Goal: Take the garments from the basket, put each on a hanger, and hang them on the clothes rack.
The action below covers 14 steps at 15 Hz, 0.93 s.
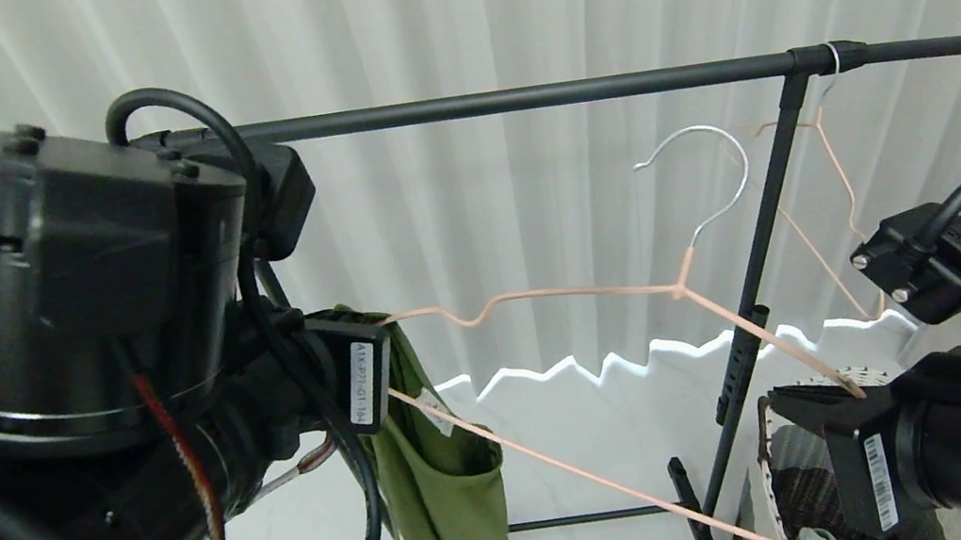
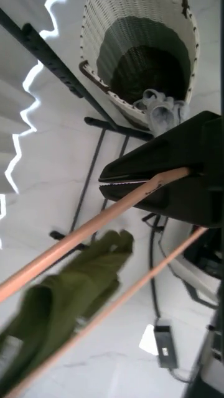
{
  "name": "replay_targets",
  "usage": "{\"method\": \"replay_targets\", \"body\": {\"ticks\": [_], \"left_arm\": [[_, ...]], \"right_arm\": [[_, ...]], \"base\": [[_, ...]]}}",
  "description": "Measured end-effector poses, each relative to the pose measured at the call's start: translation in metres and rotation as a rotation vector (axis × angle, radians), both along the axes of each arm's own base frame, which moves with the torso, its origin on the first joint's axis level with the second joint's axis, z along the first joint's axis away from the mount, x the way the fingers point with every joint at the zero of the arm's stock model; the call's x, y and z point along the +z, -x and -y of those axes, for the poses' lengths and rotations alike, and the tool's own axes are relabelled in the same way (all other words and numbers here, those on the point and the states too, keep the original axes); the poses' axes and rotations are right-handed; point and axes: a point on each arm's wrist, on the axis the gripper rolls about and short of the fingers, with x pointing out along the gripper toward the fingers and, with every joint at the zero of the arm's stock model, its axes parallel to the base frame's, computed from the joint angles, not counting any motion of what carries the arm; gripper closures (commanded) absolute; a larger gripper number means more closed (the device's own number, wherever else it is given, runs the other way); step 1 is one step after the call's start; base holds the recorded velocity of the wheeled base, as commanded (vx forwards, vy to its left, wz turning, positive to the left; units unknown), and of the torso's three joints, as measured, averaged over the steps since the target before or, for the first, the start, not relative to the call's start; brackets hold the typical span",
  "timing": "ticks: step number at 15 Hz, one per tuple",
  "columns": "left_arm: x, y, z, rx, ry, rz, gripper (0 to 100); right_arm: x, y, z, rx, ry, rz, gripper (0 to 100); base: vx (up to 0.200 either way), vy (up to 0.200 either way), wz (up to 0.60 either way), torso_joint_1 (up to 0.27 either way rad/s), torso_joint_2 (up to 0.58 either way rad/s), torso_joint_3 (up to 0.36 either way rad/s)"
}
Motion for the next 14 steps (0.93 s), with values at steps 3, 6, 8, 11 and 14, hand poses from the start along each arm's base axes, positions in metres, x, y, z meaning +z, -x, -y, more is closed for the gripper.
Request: {"method": "replay_targets", "body": {"ticks": [3,6,8,11,14], "left_arm": [[0.006,0.009,-0.002,-0.027,0.014,0.008,100],[0.012,0.01,0.004,-0.043,0.05,0.017,100],[0.017,0.008,0.008,-0.037,0.088,0.024,100],[0.022,0.004,0.014,-0.037,0.104,0.03,100],[0.023,0.004,0.016,-0.04,0.107,0.032,100]], "right_arm": [[0.001,-0.001,-0.001,-0.003,-0.007,0.004,100],[0.003,0.007,-0.008,0.048,-0.039,0.017,100],[0.002,0.017,-0.013,0.107,-0.046,0.013,100],[-0.001,0.034,-0.023,0.213,-0.054,-0.018,100],[-0.007,0.036,-0.036,0.231,-0.07,-0.036,100]], "base": [[0.0,0.0,0.0,0.0,0.0,0.0],[0.0,0.0,0.0,0.0,0.0,0.0],[0.0,0.0,0.0,0.0,0.0,0.0],[0.0,0.0,0.0,0.0,0.0,0.0],[0.0,0.0,0.0,0.0,0.0,0.0]]}}
